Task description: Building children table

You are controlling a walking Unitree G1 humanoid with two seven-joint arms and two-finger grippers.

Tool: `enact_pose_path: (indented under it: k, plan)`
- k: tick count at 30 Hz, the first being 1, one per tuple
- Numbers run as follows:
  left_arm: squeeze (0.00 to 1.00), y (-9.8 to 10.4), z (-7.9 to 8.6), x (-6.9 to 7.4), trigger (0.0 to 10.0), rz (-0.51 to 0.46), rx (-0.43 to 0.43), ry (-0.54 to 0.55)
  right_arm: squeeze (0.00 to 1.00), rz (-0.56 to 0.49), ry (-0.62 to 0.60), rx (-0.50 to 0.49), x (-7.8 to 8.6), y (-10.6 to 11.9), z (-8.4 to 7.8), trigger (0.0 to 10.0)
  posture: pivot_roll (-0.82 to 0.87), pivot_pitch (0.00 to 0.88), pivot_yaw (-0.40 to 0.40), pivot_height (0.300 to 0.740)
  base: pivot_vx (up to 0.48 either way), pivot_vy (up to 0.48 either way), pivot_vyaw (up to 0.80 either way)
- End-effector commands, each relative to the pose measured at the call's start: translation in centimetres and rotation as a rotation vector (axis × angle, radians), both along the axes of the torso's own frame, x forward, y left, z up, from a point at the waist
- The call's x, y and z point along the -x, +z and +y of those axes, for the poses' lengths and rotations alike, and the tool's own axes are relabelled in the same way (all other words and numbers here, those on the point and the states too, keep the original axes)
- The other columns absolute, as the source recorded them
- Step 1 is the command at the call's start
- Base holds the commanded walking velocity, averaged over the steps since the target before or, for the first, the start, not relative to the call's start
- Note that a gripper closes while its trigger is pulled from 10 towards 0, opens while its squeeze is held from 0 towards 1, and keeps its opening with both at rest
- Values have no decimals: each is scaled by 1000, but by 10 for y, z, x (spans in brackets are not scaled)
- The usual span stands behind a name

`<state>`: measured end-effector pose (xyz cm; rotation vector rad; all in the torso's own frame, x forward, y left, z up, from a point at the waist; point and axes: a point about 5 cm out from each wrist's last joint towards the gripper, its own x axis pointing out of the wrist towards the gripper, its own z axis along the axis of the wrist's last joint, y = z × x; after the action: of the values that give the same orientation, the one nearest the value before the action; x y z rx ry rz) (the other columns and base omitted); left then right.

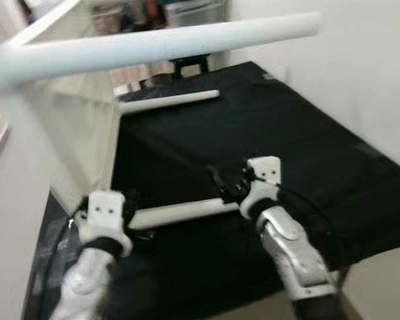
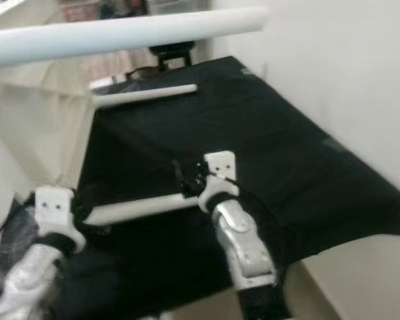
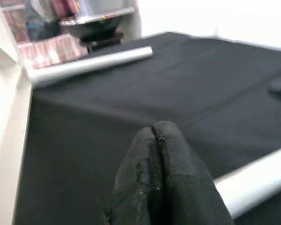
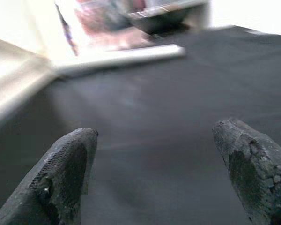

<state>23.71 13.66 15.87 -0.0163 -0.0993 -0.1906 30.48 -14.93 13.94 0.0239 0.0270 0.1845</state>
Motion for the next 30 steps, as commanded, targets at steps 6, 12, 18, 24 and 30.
enact_pose_path:
  k: [6, 12, 18, 24, 30]
  plan:
    - [0, -7, 15, 3, 10000, 33, -49, 67, 0, -10, 77, -19, -1, 4, 25, 10000, -31, 39, 82, 740, 0, 0, 0]
    - [0, -8, 14, 4, 10000, 49, -75, 80, 0, -10, 80, -21, -1, 4, 25, 10000, -30, 37, 83, 740, 0, 0, 0]
    - [0, -11, 17, 8, 10000, 65, -74, 114, 0, -128, 159, 37, -3, 27, 18, 10000, -34, 39, 89, 740, 0, 0, 0]
    - [0, -14, 30, 4, 10000, 85, -11, 154, 0, -366, 290, 289, -5, 78, 1, 10000, -46, 41, 83, 740, 0, 0, 0]
    - [0, -16, 43, -2, 10000, 96, 33, 173, 0, -535, 157, 573, -2, 131, -49, 10000, -69, 50, 76, 740, 0, 0, 0]
